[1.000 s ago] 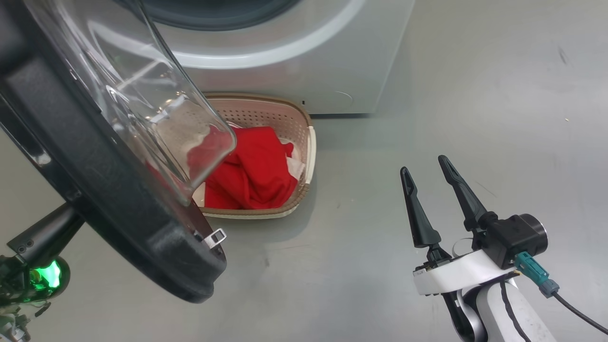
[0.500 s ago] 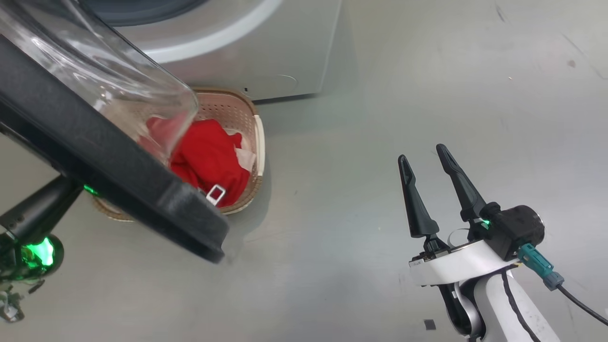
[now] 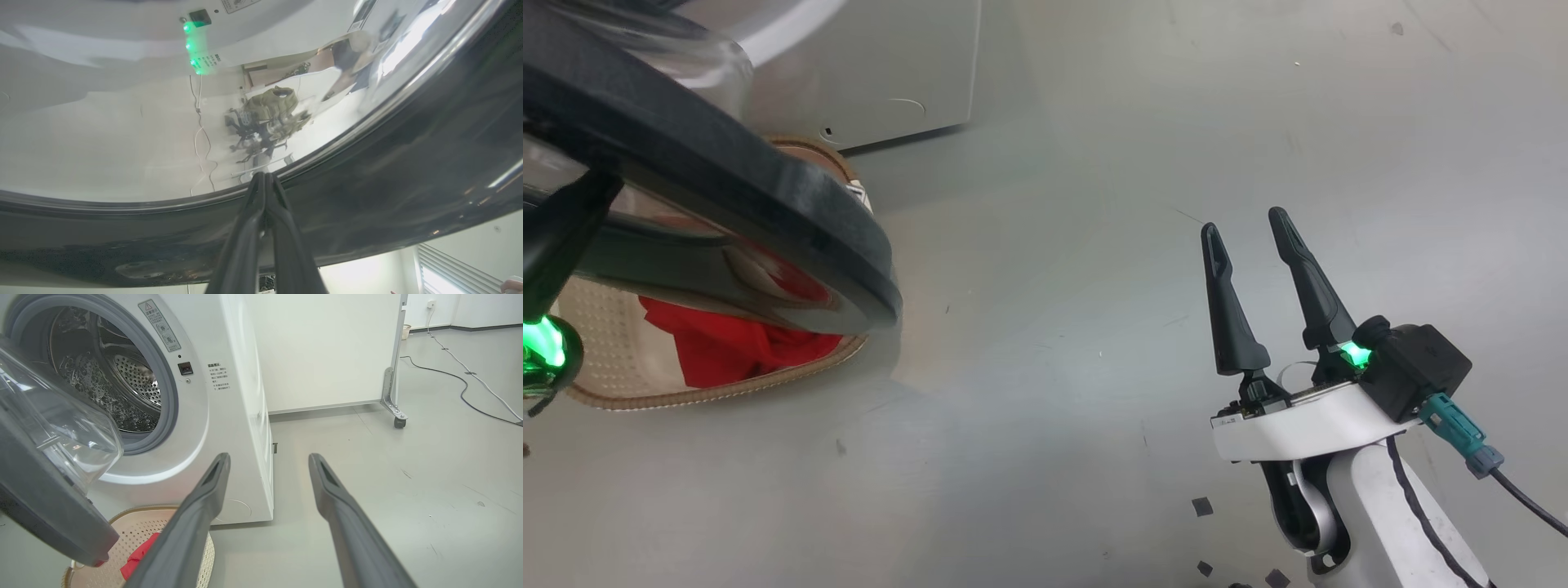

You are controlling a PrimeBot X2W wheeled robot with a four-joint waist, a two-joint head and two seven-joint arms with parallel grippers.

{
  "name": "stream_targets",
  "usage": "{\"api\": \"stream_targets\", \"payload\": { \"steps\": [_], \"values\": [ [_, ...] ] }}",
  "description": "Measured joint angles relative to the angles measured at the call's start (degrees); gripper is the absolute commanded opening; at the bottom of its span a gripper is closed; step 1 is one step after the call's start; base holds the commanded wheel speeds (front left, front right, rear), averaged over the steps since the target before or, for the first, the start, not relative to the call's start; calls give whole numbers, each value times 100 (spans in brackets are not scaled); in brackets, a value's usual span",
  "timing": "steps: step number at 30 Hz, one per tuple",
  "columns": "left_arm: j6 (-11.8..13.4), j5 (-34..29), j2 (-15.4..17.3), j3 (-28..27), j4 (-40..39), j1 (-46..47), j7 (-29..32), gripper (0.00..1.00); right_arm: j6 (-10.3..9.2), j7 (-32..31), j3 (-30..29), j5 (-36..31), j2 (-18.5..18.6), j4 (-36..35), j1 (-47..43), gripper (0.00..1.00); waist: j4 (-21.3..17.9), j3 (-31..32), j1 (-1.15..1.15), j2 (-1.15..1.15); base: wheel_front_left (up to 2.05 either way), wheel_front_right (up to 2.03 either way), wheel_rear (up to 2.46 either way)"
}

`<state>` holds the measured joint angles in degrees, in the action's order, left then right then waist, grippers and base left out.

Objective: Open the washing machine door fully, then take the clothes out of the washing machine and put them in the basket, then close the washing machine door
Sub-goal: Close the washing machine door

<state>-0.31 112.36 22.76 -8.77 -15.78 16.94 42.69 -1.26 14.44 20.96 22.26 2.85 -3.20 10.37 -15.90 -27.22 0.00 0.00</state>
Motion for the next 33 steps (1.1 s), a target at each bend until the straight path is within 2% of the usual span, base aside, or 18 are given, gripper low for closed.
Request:
{"api": "stream_targets", "payload": {
  "steps": [6,18,28,33],
  "values": [
    [204,-129,24,79,259,411,-200,0,-81,0,80,188,-3,-49,111,100,-302,-152,0,0,0,0,0],
    [458,-488,90,84,898,1305,-657,0,-176,0,260,405,-14,-83,164,100,-797,-317,0,0,0,0,0],
    [514,-812,131,176,1503,1967,-1003,0,-244,0,335,553,-23,-94,216,100,-1133,-350,0,0,0,0,0],
    [514,-1039,96,315,1704,2247,-1106,0,-244,0,319,553,-24,-93,216,100,-1154,-321,0,0,0,0,0]
  ]
}}
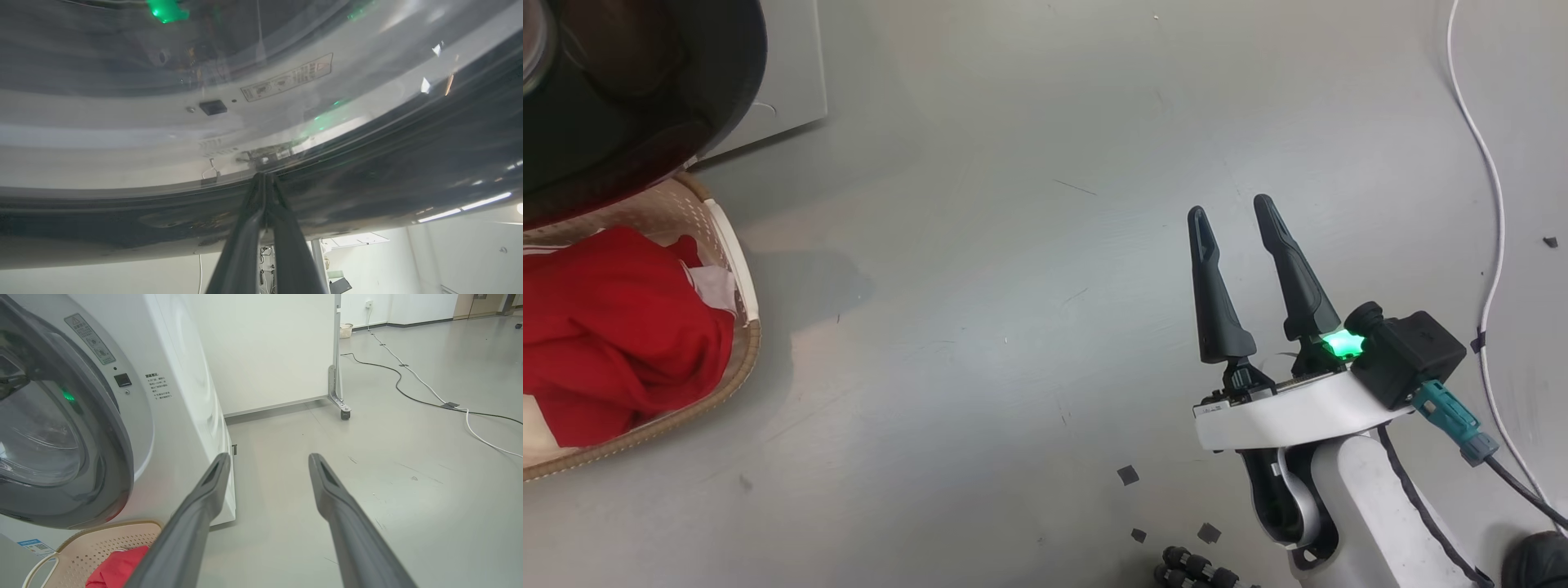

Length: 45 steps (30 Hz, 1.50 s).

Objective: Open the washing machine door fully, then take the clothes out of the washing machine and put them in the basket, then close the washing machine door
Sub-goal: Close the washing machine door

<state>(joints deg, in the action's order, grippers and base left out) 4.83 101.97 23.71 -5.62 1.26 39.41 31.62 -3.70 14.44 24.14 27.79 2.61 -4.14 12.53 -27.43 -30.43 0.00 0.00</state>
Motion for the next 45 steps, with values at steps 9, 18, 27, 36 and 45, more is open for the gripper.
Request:
{"api": "stream_targets", "payload": {
  "steps": [9,18,27,36,45],
  "values": [
    [-191,19,-272,176,331,94,-32,0,-52,0,-116,-74,-1,29,-1,100,164,93,0,0,0,0,0],
    [-581,202,-579,144,476,-349,33,0,-53,0,-198,-282,1,89,-4,100,419,223,0,0,0,0,0],
    [-1061,427,-1043,44,548,-1113,-1,0,-45,0,-324,-527,2,279,-23,100,811,428,0,0,0,0,0],
    [-1161,321,-1339,-1,541,-1937,-219,100,9,0,-452,-721,5,433,-163,100,1239,723,0,0,0,0,0],
    [-1171,-493,-1533,-69,394,-2604,-870,100,37,0,-616,-833,4,514,-305,100,1628,1020,0,0,0,0,0]
  ]
}}
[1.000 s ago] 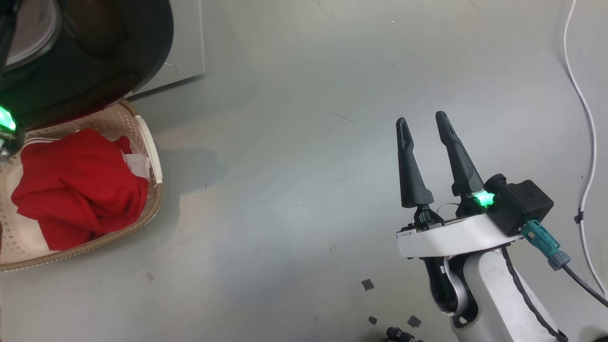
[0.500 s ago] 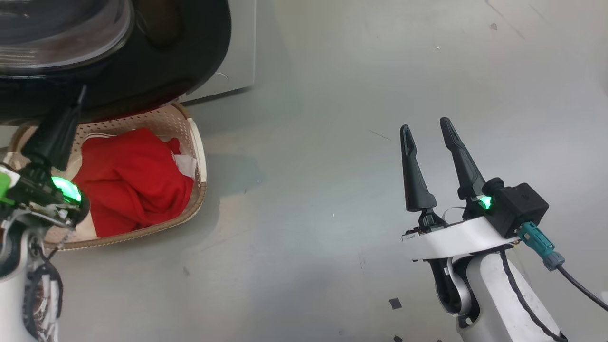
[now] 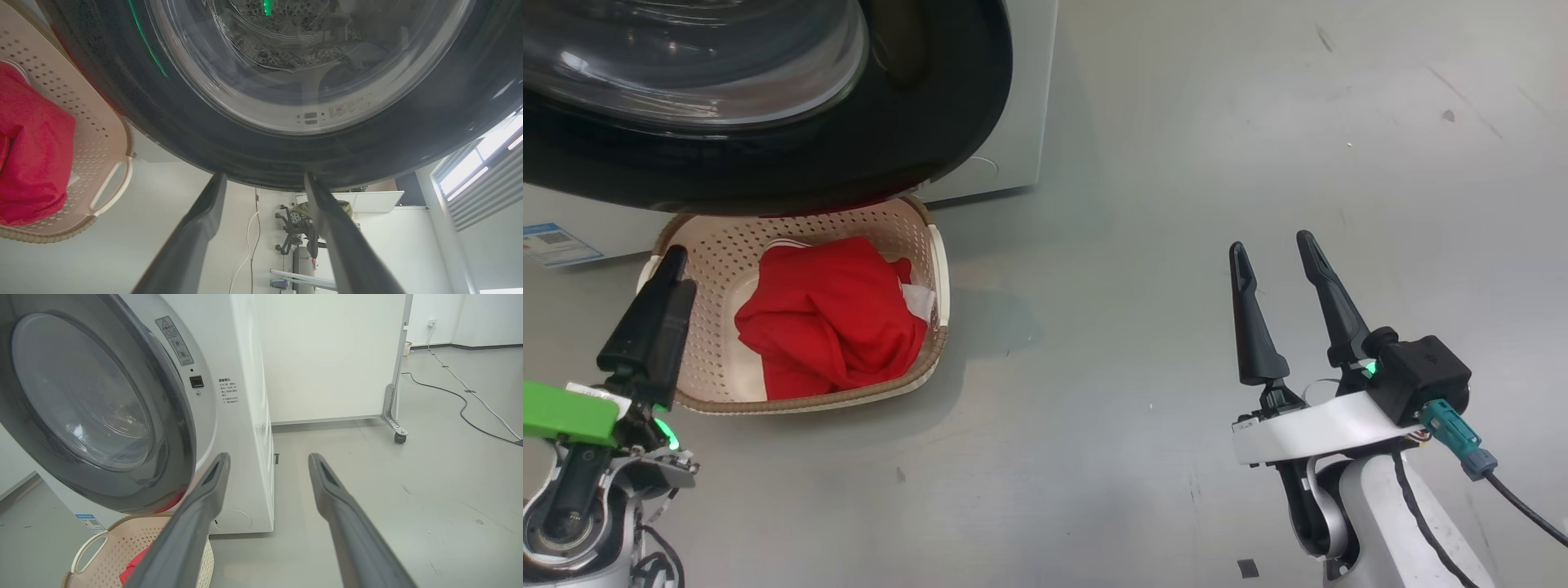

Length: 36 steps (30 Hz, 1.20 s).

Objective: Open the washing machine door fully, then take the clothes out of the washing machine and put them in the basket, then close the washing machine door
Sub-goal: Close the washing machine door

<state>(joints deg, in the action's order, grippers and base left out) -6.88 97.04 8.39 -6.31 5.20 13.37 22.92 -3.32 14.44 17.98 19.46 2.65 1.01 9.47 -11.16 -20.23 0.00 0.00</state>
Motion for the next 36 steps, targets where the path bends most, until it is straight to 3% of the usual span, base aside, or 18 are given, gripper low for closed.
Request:
{"api": "stream_targets", "payload": {
  "steps": [3,10,14,18,20,25,31,36],
  "values": [
    [0,-740,26,-19,-87,-161,-458,100,0,0,-75,-58,2,7,-67,100,115,84,0,0,0,0,0],
    [-1,-2989,426,321,-865,-248,-1570,100,22,0,-252,-155,32,18,-98,100,334,254,0,0,0,0,0],
    [-3,-3996,1059,648,-1114,-355,-2201,100,24,0,-299,-213,56,24,-167,100,424,355,0,0,0,0,0],
    [0,-4932,1355,882,-1166,-583,-2672,100,32,0,-313,-267,67,25,-193,100,493,460,0,0,0,0,0],
    [119,-5403,1492,1012,-1172,-716,-2892,100,51,0,-333,-291,78,24,-207,100,527,509,0,0,0,0,0],
    [637,-6503,1276,1217,-1106,-1013,-3231,100,71,0,-430,-332,97,36,-326,100,598,633,0,0,0,0,0],
    [1092,-6738,880,1502,-936,-1348,-3446,100,71,0,-497,-408,122,108,-538,100,681,805,0,0,0,0,0],
    [1224,-6839,679,1625,-790,-1547,-3539,100,71,0,-499,-408,114,191,-772,100,743,961,0,0,0,0,0]
  ]
}}
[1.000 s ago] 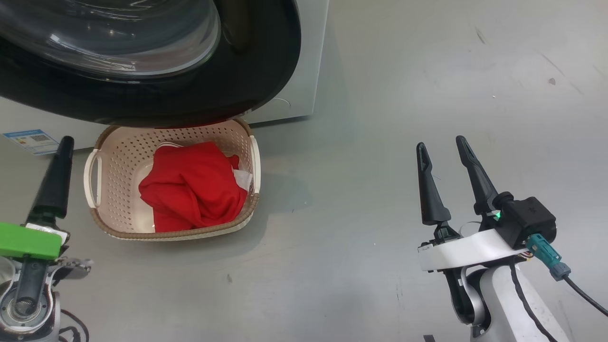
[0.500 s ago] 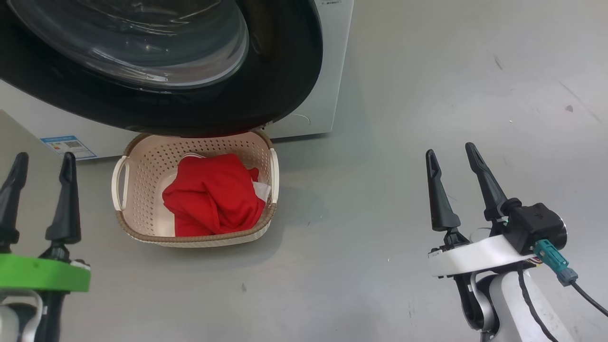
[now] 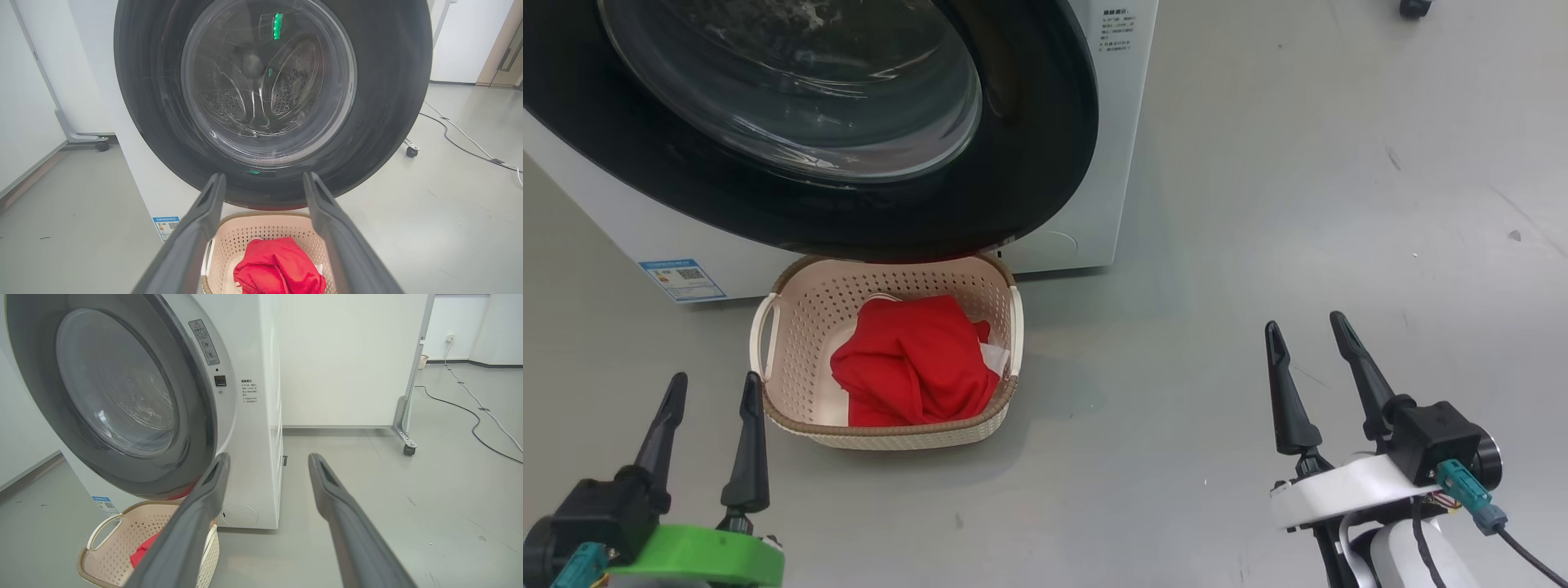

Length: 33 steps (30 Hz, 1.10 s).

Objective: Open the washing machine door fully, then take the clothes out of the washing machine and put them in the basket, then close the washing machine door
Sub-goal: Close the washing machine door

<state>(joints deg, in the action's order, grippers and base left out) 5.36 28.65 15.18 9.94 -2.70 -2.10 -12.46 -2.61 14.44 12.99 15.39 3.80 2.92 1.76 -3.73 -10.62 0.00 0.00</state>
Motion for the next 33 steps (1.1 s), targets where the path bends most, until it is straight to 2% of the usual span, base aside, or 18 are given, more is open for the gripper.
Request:
{"api": "stream_targets", "payload": {
  "steps": [13,33],
  "values": [
    [73,-260,-346,73,156,-402,-74,100,2,0,21,-43,-20,118,-375,100,109,389,0,0,0,0,0],
    [90,-513,-533,29,119,-506,-130,100,53,0,36,-51,-30,116,-465,100,155,487,0,0,0,0,0]
  ]
}}
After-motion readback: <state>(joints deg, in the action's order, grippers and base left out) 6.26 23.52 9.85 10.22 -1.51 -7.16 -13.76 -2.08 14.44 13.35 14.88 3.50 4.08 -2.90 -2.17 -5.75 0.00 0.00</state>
